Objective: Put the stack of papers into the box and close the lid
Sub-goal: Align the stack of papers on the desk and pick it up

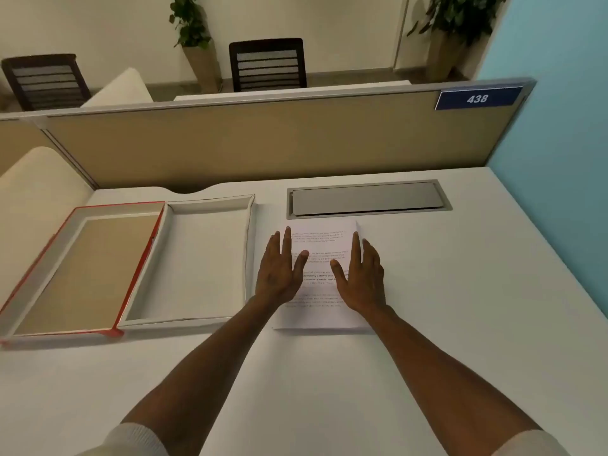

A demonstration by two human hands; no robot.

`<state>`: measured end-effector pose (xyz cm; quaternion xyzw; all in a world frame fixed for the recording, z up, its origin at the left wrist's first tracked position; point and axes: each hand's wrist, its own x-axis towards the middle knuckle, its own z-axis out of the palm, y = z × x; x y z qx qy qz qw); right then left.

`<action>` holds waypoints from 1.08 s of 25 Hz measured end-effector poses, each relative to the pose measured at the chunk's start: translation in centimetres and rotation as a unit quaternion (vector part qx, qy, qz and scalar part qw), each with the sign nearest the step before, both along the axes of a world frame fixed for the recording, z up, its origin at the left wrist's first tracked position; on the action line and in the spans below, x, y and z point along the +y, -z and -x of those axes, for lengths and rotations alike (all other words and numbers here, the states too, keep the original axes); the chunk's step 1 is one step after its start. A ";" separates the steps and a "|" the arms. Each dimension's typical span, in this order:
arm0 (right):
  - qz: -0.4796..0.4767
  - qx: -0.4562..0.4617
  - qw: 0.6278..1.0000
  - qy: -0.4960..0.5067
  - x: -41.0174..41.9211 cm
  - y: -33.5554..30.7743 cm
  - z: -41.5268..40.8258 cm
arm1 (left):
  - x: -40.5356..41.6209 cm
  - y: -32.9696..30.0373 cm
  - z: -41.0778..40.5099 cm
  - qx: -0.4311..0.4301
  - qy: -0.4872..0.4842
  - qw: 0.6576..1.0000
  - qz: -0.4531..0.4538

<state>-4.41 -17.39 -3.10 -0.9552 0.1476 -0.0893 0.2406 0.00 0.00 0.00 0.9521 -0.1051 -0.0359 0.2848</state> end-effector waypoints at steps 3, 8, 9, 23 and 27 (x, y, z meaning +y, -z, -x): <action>-0.054 0.065 0.996 0.018 0.3 1.7 0.2 | 0.1 1.9 -0.3 0.062 -0.071 0.995 -0.035; -0.029 0.084 0.996 0.003 0.3 4.6 0.7 | 0.1 4.6 -0.1 0.156 -0.111 0.982 0.001; -0.021 0.078 0.997 0.004 0.2 4.9 0.7 | -0.1 5.0 0.2 0.145 -0.123 0.982 0.017; 0.018 0.060 0.998 0.009 0.0 6.2 0.7 | -0.7 2.5 -6.2 0.275 -0.300 0.892 0.195; 0.015 0.054 0.998 0.005 0.0 6.0 0.7 | -0.5 2.0 -7.3 0.306 -0.264 0.891 0.207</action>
